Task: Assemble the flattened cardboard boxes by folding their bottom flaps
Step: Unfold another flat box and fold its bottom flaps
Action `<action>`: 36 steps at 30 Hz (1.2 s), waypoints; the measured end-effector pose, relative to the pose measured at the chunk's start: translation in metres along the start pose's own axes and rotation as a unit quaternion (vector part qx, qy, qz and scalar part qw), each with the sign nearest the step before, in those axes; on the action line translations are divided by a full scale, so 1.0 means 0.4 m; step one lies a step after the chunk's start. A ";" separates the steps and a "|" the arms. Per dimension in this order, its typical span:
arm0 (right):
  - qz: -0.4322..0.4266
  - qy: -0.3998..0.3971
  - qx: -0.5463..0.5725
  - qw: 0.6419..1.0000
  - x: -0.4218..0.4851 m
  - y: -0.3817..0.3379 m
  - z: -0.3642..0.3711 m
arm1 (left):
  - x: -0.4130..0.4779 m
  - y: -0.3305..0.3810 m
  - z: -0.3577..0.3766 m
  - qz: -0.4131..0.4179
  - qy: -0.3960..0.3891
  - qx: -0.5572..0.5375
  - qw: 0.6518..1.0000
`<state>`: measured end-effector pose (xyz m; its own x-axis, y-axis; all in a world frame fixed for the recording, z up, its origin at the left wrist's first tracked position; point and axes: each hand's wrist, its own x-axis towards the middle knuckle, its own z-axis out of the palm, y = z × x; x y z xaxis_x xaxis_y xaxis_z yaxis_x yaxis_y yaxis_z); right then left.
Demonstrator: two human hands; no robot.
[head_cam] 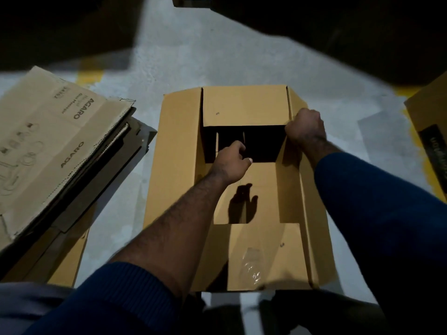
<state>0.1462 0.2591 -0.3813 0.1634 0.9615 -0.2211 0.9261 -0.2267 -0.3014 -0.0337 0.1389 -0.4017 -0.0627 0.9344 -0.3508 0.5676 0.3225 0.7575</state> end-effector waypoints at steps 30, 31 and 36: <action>-0.108 -0.136 0.120 0.977 -0.283 -0.058 0.034 | -0.225 -0.023 0.040 -0.038 -0.083 0.221 0.971; -0.131 -0.206 0.090 0.965 -0.337 -0.056 0.046 | -0.257 -0.023 0.042 -0.030 -0.084 0.247 0.965; -0.132 -0.316 -0.027 0.939 -0.534 0.011 0.089 | -0.402 -0.011 0.010 -0.002 -0.070 0.343 0.937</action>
<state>0.1033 0.0474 -0.3686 -0.2932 0.6947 -0.6569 0.9249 0.0321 -0.3789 -0.0229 -0.0132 -0.3507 0.0147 0.8885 -0.4587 0.9643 0.1086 0.2414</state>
